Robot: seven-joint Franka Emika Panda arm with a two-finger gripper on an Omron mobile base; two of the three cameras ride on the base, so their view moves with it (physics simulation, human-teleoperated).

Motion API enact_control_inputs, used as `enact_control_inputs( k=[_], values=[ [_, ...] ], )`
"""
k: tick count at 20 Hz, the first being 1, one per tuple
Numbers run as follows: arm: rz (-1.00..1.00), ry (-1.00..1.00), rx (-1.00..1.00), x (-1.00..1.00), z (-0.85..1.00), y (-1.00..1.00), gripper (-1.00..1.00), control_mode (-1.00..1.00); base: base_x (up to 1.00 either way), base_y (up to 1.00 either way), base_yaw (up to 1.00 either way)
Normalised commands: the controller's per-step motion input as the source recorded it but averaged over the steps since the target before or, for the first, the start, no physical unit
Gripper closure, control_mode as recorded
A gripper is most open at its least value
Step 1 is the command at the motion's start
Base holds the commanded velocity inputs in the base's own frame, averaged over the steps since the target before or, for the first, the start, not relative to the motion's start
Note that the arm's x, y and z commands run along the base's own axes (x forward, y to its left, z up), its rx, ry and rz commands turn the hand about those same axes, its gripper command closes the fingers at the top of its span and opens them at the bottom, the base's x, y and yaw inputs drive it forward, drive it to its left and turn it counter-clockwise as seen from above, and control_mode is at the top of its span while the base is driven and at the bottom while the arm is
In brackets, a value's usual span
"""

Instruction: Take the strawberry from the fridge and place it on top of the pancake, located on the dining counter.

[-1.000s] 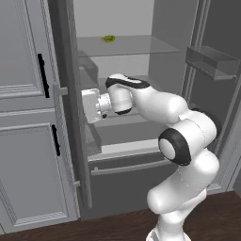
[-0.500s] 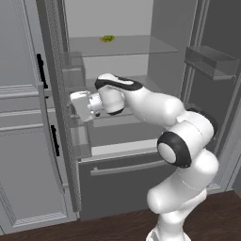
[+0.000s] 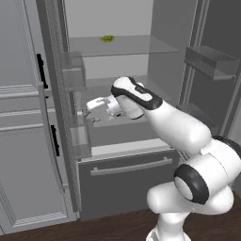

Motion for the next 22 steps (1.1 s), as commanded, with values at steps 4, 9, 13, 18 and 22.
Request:
enact_control_inputs(
  k=[4, 9, 13, 18, 22],
  values=[
    [-0.12, -0.2, -0.24, -0.75, 0.01, -0.78, -1.0, -1.0, 0.0, 0.0, 0.0],
    [-0.17, -0.16, -0.25, -0.81, 0.0, -0.78, -1.0, -1.0, 0.0, 0.0, 0.0],
    [-0.18, -0.18, -0.25, -0.83, 0.0, -0.79, -1.0, -1.0, 0.0, 0.0, 0.0],
    [-0.23, -0.19, -0.24, -0.84, 0.0, -0.73, -1.0, -1.0, 0.0, 0.0, 0.0],
    [-0.28, -0.15, -0.23, -0.86, 0.0, -0.65, -1.0, -1.0, 0.0, 0.0, 0.0]
  ],
)
